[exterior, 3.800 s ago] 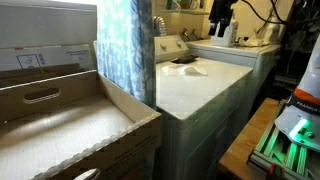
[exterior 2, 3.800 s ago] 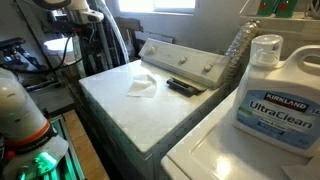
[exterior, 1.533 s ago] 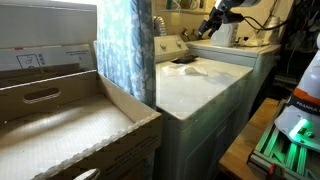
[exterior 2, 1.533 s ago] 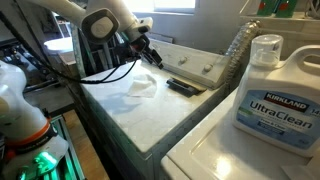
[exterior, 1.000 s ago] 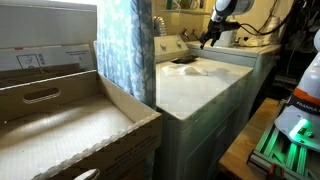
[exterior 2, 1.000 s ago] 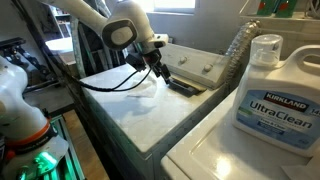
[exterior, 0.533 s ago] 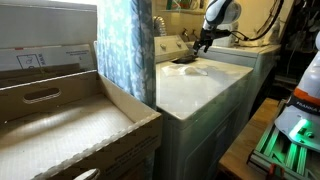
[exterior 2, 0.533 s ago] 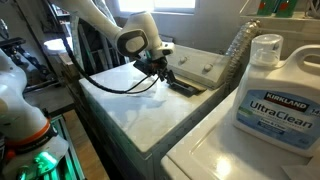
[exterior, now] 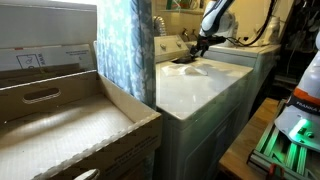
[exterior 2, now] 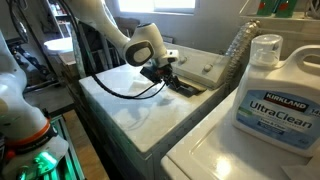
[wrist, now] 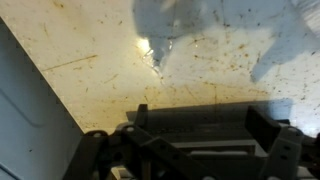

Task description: Push the grey object into the detergent drawer of the washing machine on the left

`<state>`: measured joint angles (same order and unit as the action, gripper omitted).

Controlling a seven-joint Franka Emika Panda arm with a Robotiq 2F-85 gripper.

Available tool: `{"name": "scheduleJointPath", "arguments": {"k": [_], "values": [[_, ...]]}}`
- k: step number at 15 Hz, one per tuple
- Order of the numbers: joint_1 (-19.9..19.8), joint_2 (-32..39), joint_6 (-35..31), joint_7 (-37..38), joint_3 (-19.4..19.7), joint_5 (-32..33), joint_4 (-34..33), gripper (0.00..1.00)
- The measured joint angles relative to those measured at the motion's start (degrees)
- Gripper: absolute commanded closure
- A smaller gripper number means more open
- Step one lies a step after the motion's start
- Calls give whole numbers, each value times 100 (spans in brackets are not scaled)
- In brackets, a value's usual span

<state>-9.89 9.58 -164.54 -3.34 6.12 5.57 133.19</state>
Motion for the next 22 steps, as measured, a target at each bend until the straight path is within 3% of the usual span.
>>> {"name": "scheduleJointPath", "arguments": {"k": [22], "values": [[-49, 735, -423, -428, -176, -334, -548, 0]]}}
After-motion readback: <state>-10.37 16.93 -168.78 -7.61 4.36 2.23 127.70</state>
